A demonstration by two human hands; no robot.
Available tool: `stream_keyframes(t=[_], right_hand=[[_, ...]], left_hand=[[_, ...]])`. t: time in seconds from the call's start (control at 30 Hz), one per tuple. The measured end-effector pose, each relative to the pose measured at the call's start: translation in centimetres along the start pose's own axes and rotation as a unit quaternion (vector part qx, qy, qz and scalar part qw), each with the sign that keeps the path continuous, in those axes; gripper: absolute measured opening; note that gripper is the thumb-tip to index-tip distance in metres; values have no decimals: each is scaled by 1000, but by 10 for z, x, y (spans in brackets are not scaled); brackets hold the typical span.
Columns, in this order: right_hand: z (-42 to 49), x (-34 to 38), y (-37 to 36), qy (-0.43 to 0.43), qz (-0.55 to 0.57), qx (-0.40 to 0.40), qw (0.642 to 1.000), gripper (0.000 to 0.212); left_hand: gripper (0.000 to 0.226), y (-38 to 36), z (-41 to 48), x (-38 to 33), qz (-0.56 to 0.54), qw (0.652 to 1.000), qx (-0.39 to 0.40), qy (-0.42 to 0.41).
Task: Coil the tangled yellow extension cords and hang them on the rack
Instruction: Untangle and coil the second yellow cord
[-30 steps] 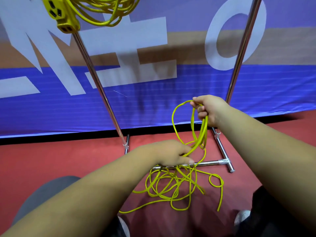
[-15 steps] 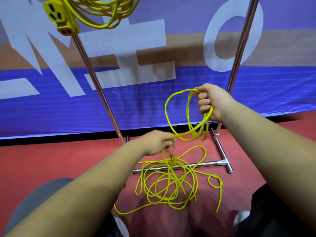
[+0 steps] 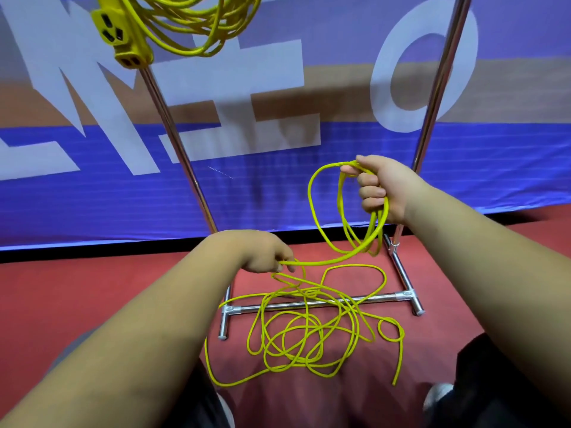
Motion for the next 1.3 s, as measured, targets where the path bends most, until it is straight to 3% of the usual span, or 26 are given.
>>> stream_keyframes(t=[0.07,0.1,0.17,0.27,0.4,0.47,0.7,0.8,0.9,0.97,1.07,1.1,1.2,1.3], right_hand=[[-1,-1,-7,-2,-42,25,999,27],[-2,-1,-11,-9,-55,44,997,26],[-6,-2,-21,-28,-69,80,994,22],[-12,-10,-33,-62,-85,116,988,21],[-17,-21,-45,-102,-106,142,979,21],[-17,-26,-47,-106,-126,135,977,28],[-17,-28,-41,-94,-112,117,982,29],[-17,-28,-40,-95,-111,122,982,29],[-14,-26,-41,-76,-93,115,986,30],[-10,-21,-41,-45,-66,104,991,30],[-7,-11,-40,1,-11,88,996,31],[-6,-8,-40,11,13,87,996,31],[-7,1,-38,28,82,101,991,31],[-9,9,-39,30,147,135,979,31]], left_hand=[[48,2,4,0,-22,999,-5,40],[52,8,7,3,-64,995,-51,59],[61,21,11,17,-189,963,-166,91],[82,33,13,26,-310,908,-278,50],[46,47,11,24,-318,868,-382,3],[43,53,9,19,-285,863,-417,-14],[69,57,24,13,-213,926,-311,-14],[79,55,31,12,-217,929,-299,-9],[75,49,41,19,-268,918,-292,2],[67,37,49,25,-326,916,-235,4],[48,5,61,21,-373,924,-80,28],[40,-6,66,20,-347,936,-47,42],[76,-27,79,1,-147,988,-18,34],[85,-41,95,-31,-107,993,-48,-31]])
Point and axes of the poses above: each hand's wrist, its own z-axis towards the middle knuckle, its own y-axis out of the back of the hand, x = y × z, the point moved 4 cm from there along z, towards the middle knuckle, and after that the axes turned 15 degrees about x, right-handed, at the moved point
